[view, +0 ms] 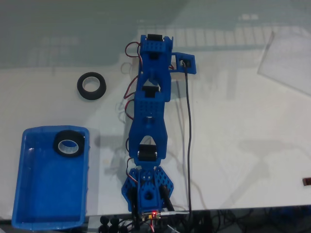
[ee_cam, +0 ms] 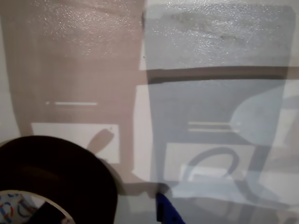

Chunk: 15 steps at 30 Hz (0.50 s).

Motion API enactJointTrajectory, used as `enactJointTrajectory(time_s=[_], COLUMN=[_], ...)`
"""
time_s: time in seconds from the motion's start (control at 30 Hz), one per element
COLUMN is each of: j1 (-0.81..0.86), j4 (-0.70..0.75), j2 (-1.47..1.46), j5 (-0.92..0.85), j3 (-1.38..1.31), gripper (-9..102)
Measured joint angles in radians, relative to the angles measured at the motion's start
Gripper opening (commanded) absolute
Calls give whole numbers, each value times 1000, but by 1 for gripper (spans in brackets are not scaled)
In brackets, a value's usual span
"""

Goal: Grasp all tape and put them in the bin.

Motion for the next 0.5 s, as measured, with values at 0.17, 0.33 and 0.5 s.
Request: enactJointTrajectory(time_s=[0.17,0.33,0.5], j1=[8,15,21], j4=[0,0,0], j2=[-17,-29,-29], j5=[9,9,12], j3=[-25,-40,-41], gripper=[12,0,0])
